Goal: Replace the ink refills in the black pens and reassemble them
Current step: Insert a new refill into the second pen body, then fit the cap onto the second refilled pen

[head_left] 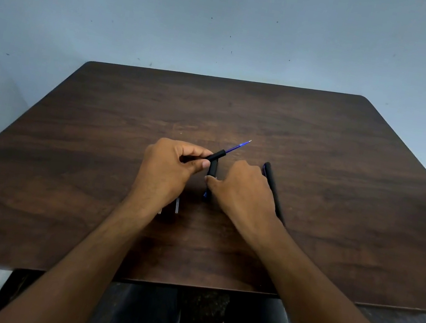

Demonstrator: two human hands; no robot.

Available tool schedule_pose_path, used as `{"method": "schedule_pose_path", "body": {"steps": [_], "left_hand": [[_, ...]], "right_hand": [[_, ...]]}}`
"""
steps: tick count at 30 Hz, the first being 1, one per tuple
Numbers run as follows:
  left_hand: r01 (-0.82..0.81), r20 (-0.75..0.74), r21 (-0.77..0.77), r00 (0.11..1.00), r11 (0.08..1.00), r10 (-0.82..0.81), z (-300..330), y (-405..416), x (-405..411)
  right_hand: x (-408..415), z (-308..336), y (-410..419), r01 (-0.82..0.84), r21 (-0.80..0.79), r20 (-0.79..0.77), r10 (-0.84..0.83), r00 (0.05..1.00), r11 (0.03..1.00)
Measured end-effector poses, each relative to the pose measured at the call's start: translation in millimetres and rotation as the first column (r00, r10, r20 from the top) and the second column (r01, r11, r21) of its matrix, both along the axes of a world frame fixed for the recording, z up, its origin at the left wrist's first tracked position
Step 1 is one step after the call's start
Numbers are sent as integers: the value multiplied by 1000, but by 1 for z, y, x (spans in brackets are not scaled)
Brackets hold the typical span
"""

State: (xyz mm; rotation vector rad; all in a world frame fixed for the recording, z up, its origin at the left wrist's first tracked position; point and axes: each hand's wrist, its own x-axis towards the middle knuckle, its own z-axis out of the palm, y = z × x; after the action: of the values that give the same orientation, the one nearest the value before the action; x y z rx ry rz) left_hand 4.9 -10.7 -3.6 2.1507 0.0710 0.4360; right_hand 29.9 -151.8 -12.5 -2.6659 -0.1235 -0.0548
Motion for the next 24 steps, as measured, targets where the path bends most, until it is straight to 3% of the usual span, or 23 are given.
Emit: {"method": "schedule_pose_path", "body": {"steps": [10,19,22,24], "left_hand": [[2,12,9,1000,1000,-2,0,-1,3],[14,24,-11,1000,1000,-13,0,0,3],[8,38,-19,999,1000,-7,0,2,3],[-1,35,-15,999,1000,1,0,3,2]], "right_hand": [[3,6,0,2,69,-63,2,998,998],[-5,5,6,-59,-42,-52,57,997,997],[-1,6,-3,-22,33,-64,24,998,999],[7,7,-14,34,202,-158,-2,987,979]]}}
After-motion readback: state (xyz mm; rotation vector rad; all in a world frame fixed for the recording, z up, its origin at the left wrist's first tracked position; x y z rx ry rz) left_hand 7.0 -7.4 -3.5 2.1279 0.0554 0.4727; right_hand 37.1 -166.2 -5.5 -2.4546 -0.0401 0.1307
